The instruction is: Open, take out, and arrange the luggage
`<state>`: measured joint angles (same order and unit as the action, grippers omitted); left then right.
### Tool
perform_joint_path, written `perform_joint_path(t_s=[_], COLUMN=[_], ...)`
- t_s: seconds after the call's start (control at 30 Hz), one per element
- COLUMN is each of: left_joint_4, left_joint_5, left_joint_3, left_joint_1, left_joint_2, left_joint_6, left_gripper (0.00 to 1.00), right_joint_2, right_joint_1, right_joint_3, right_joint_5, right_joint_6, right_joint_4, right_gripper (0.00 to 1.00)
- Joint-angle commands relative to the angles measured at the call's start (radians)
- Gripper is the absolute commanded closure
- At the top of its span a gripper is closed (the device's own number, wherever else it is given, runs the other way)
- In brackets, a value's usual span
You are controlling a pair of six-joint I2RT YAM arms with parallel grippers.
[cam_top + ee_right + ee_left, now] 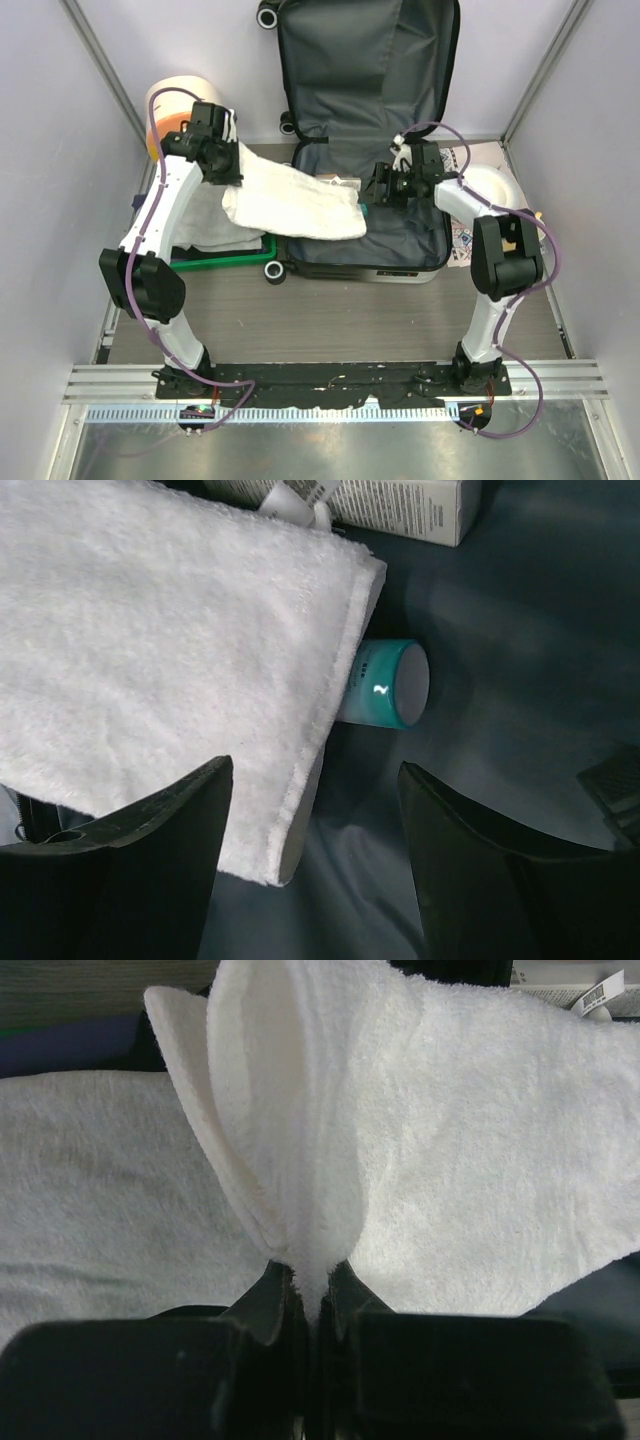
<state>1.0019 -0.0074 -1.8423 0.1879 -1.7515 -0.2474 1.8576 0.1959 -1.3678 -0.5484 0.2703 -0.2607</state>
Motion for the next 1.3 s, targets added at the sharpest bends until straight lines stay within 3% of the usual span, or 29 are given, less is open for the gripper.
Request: perform_joint_path(t_s=[0.0, 0.43, 0.53, 0.57, 0.63, 0.67, 0.77, 0.93, 1.27], left_joint_4=[-0.019, -0.029, -0.029, -0.032, -0.043, -0.042, -0.026, -0.06, -0.103], left_joint_5=[-0.056, -0.054, -0.048, -0.033, -0.005, 0.068, 0.159, 0.196, 0.159], left_joint_3=[-0.011, -0.017, -0.02, -0.017, -0.012, -0.012, -0.041, -0.055, -0.146], left_joint_1=[-0.01, -0.008, -0.01, -0.01, -0.01, -0.01, -0.01, -0.015, -0.185], left_joint_2=[0.027, -0.002, -0.002, 0.004, 0.018, 0.02, 0.038, 0.113, 0.142], left_joint_6=[0.039, 0.013, 0.011, 0.017, 0.028, 0.046, 0.144, 0.305, 0.327], left_gripper=[1.0, 1.0, 1.0, 1.0, 1.0, 1.0, 1.0, 1.0, 1.0], right_joint_2=[0.086, 0.172, 0.164, 0.152, 0.132, 0.106, 0.066, -0.001, 0.008], right_joint_1=[0.017, 0.097, 0.097, 0.091, 0.082, 0.076, 0.07, 0.08, 0.206], right_joint_3=[-0.045, 0.022, 0.026, 0.023, 0.006, -0.004, -0.036, -0.094, -0.241], right_joint_5=[-0.122, -0.324, -0.328, -0.324, -0.315, -0.303, -0.282, -0.277, -0.22], right_joint_6=[0.076, 0.243, 0.259, 0.256, 0.253, 0.248, 0.241, 0.283, 0.29], right_joint_4=[0.072, 0.185, 0.219, 0.216, 0.215, 0.216, 0.216, 0.232, 0.308], right_gripper=[0.27, 0.3, 0.56, 0.72, 0.89, 0.99, 0.99, 0.99, 0.99])
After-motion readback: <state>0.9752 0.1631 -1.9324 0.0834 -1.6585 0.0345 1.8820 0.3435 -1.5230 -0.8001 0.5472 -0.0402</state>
